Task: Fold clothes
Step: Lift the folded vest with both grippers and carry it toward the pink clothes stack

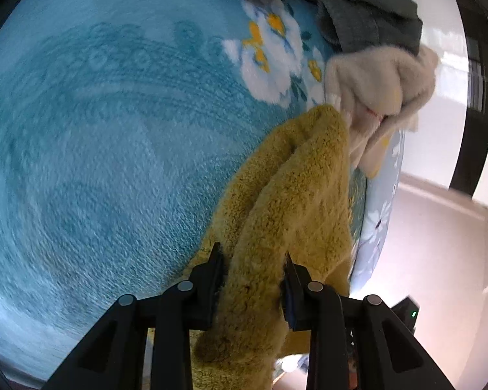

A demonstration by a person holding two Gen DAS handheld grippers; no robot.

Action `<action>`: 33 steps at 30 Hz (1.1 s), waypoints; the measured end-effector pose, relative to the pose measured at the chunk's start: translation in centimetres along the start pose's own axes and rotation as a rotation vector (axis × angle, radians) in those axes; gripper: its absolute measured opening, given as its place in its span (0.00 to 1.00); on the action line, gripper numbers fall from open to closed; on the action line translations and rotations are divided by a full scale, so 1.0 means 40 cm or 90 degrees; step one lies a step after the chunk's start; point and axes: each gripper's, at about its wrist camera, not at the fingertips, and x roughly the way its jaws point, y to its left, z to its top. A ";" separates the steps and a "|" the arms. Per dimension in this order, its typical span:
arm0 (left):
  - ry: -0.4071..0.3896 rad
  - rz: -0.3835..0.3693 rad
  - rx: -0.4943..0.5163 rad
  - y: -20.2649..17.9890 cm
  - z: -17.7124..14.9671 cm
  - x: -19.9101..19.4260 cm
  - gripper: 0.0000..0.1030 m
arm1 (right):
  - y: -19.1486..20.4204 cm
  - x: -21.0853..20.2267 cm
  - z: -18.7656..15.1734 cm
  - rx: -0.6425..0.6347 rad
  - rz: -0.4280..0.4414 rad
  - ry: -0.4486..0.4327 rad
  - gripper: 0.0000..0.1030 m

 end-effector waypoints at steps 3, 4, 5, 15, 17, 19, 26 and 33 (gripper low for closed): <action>-0.039 -0.006 -0.012 0.004 -0.017 -0.003 0.31 | -0.022 0.003 0.004 -0.021 0.027 -0.002 0.35; -0.053 -0.007 -0.014 0.004 -0.024 -0.004 0.31 | -0.031 0.004 0.005 -0.029 0.039 -0.004 0.35; -0.067 -0.008 -0.016 0.003 -0.032 -0.007 0.31 | -0.042 0.005 0.006 -0.036 0.055 -0.005 0.35; -0.167 0.055 0.052 -0.113 -0.167 -0.114 0.27 | -0.097 -0.075 0.017 -0.147 0.256 -0.019 0.32; -0.186 0.062 0.095 -0.157 -0.207 -0.151 0.27 | -0.097 -0.120 0.020 -0.172 0.292 -0.032 0.32; -0.195 0.059 0.140 -0.207 -0.261 -0.166 0.27 | -0.111 -0.169 0.018 -0.182 0.327 -0.045 0.32; -0.123 0.029 0.304 -0.452 -0.450 -0.041 0.27 | -0.295 -0.393 0.044 -0.172 0.382 -0.140 0.32; 0.047 0.006 0.455 -0.664 -0.699 0.241 0.27 | -0.682 -0.611 0.047 -0.084 0.337 -0.269 0.32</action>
